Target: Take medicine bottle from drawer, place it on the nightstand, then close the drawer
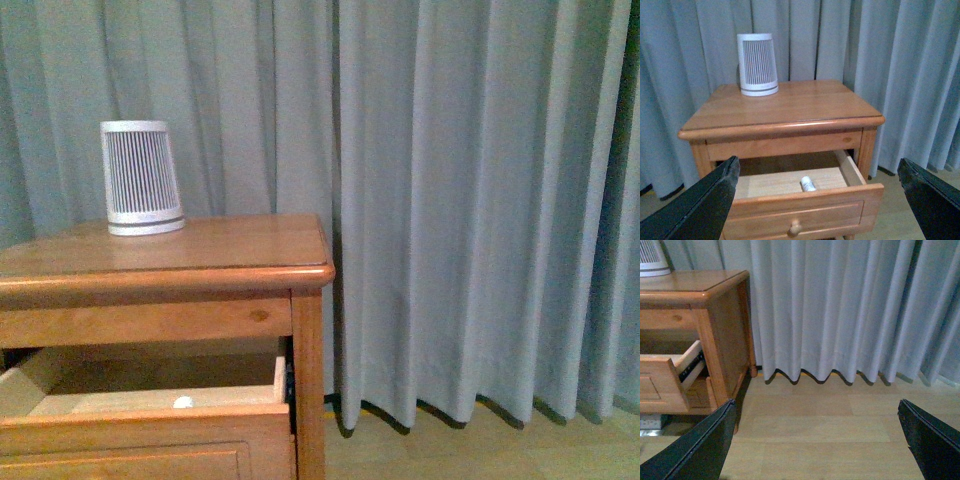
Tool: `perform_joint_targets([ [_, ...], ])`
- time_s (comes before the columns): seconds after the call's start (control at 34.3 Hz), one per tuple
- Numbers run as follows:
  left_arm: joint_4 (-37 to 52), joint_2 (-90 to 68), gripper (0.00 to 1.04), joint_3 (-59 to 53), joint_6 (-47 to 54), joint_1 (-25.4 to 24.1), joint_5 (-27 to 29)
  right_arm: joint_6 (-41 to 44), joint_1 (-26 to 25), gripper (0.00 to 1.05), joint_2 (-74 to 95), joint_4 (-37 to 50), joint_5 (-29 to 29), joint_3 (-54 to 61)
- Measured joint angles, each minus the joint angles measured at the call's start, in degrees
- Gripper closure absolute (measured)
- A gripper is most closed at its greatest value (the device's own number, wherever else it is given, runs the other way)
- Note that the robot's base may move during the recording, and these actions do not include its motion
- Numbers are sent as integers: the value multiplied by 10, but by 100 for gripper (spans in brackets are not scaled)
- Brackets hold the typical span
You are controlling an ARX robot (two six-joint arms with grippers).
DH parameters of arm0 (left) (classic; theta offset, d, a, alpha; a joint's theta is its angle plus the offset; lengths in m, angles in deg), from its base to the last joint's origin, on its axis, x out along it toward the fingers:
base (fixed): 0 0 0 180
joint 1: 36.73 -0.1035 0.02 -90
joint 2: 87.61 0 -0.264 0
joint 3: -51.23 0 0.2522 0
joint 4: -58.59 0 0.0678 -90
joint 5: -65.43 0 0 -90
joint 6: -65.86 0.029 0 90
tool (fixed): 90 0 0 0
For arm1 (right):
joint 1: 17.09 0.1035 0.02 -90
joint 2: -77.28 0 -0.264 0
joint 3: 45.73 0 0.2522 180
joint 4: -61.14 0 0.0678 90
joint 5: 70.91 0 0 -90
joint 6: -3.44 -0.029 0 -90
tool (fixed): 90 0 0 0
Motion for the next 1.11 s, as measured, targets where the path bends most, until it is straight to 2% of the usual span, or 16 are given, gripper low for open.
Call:
perform_joint_targets([
  [0.23, -26, 16, 9, -3, -6, -4, 15, 0, 0, 7, 0, 0, 0, 0],
  [0.29, -75, 23, 19, -3, -6, -12, 51, 0, 0, 7, 0, 0, 0, 0],
  [0.35, -81, 28, 26, -13, -7, -16, 64, 0, 0, 7, 0, 0, 0, 0],
  [0.64, -65, 74, 71, -83, -8, -17, 62, 0, 0, 7, 0, 0, 0, 0],
  [0.76, -105, 135, 97, -111, -8, -17, 62, 0, 0, 7, 0, 0, 0, 0],
  [0.79, -106, 144, 101, -114, -8, -17, 62, 0, 0, 7, 0, 0, 0, 0],
  [1.11, -102, 177, 102, -149, -10, -17, 62, 0, 0, 7, 0, 0, 0, 0],
])
